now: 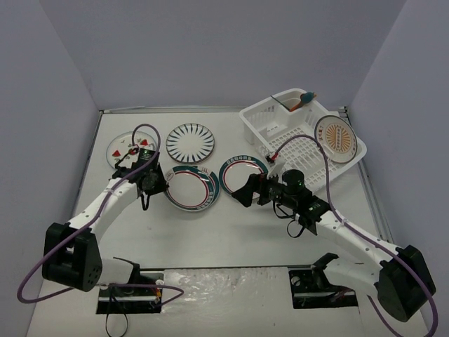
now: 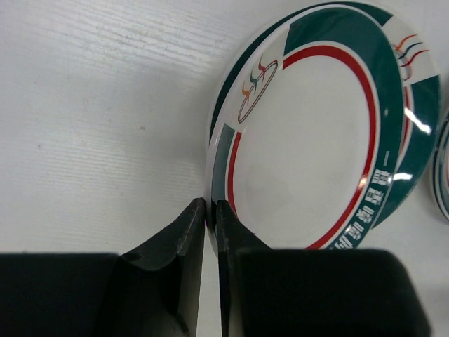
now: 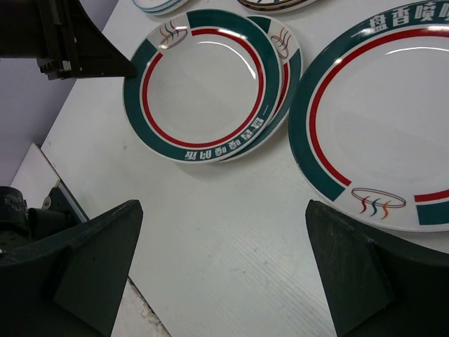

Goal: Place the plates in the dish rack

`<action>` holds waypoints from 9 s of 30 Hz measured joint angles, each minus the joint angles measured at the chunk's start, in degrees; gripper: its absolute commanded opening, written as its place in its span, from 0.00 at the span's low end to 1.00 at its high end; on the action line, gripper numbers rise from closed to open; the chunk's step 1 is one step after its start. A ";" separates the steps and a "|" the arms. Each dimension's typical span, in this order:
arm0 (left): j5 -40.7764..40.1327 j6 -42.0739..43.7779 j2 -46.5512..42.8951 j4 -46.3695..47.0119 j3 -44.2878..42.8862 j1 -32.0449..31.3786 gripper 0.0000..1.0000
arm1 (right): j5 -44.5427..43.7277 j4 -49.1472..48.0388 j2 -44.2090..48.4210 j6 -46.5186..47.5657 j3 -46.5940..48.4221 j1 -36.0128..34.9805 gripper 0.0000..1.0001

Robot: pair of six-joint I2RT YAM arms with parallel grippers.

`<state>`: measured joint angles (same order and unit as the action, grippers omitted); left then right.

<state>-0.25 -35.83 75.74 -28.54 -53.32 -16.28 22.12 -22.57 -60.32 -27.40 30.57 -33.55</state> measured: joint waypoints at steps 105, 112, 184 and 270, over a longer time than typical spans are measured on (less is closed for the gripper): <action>14.25 -1.69 -30.39 6.26 6.89 9.23 0.97 | -4.53 11.57 -6.77 17.30 26.06 6.52 0.00; 4.05 9.49 -29.31 -3.52 -1.86 9.23 0.97 | -18.96 23.13 0.54 38.68 37.29 12.81 0.00; -3.27 19.21 -22.73 -4.66 3.76 7.98 0.97 | -17.73 18.01 -20.00 56.21 38.34 41.78 0.86; 32.79 -16.22 -32.02 17.51 17.51 6.60 0.00 | 10.36 -5.34 -18.83 -5.96 15.73 -0.44 0.48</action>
<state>32.54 -52.05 43.72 -11.03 -35.81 -9.67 32.48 -27.91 -79.15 -33.36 46.29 -33.99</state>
